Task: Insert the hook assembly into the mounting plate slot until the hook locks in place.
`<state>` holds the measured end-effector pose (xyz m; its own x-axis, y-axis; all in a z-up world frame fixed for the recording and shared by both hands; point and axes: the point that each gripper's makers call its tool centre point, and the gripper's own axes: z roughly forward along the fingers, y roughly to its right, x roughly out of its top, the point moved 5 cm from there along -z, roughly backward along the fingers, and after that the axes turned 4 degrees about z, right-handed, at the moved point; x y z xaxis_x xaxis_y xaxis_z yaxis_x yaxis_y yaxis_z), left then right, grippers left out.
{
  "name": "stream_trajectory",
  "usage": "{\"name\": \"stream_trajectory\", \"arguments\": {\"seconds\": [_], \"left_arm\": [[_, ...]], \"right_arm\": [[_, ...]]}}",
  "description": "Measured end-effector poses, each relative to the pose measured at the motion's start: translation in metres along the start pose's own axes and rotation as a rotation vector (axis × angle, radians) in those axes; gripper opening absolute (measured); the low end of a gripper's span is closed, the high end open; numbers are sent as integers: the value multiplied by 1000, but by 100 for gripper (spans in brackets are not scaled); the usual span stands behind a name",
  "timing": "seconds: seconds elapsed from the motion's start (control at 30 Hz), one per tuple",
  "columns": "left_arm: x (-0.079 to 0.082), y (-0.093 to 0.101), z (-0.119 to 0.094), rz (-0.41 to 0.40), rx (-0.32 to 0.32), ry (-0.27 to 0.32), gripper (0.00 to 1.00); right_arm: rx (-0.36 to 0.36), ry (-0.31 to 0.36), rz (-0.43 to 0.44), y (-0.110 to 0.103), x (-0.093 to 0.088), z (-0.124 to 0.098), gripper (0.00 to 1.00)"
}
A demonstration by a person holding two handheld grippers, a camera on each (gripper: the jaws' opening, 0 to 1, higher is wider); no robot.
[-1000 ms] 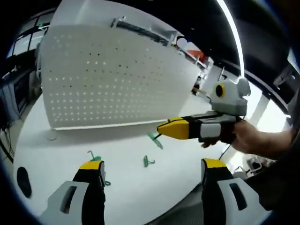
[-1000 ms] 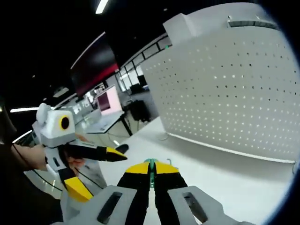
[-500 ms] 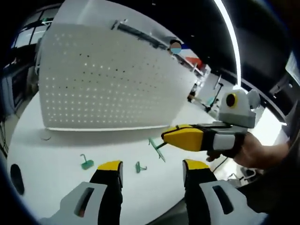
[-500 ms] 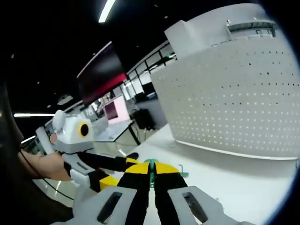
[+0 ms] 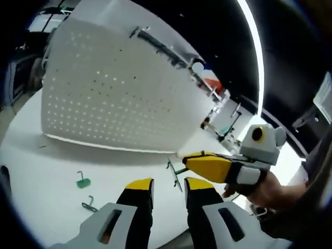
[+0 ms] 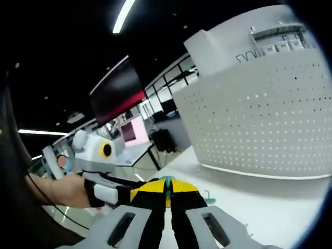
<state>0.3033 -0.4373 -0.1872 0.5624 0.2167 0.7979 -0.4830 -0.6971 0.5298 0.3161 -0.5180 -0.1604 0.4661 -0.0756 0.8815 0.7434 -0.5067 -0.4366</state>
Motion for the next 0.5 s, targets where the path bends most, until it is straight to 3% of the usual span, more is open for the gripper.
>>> {"name": "stream_trajectory", "arguments": {"seconds": [0.5], "left_arm": [[4, 14, 1, -60, -65, 26, 7]], "right_arm": [[23, 32, -22, -11, 9, 0, 0]]}}
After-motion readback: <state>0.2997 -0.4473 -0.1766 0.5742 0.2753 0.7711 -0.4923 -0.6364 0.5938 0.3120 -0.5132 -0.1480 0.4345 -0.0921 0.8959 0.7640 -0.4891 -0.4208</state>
